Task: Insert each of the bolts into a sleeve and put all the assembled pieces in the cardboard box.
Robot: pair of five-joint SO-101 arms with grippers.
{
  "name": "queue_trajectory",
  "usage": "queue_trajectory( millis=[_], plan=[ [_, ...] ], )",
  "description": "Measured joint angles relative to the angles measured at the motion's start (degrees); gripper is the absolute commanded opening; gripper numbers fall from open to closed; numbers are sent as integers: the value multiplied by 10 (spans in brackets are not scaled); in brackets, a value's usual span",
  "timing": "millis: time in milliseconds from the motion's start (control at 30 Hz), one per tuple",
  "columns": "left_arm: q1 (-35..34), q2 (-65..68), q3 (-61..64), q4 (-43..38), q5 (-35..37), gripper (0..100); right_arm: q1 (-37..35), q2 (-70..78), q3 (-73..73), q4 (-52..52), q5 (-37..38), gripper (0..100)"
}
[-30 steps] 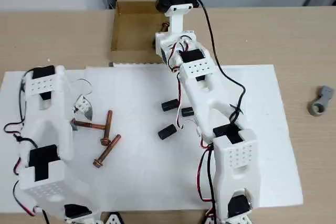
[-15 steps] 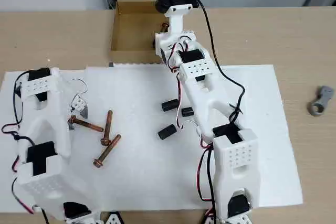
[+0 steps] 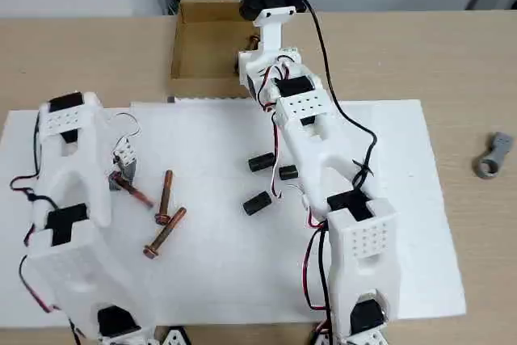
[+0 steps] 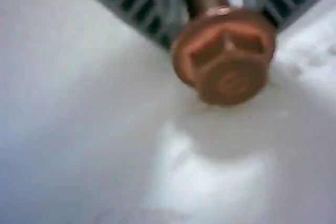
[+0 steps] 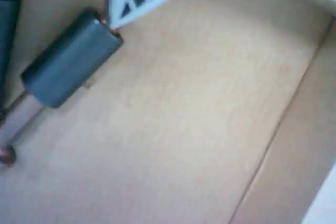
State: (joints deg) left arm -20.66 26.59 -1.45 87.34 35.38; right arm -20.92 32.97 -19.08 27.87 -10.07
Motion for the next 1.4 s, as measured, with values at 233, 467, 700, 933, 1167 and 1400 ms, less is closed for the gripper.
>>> queue_trajectory(
  millis=[233, 467, 700, 933, 1167, 1400],
  plan=[
    [0, 10, -29, 21, -9, 5, 0, 0, 0, 0, 0, 155],
    [-9, -98, -26, 21, -33, 5, 0, -6, 0, 4, -1, 155],
    [-7, -293, -26, 17, -69, 5, -9, -110, 0, 155, -109, 155],
    [16, -422, -26, 17, -109, 5, -10, -193, 0, 375, -220, 155],
    [18, -482, -26, 17, -120, 5, -16, -229, -1, 578, -331, 155],
    [18, -486, -21, 17, -120, 5, -49, -214, 3, 665, -386, 155]
  ],
)
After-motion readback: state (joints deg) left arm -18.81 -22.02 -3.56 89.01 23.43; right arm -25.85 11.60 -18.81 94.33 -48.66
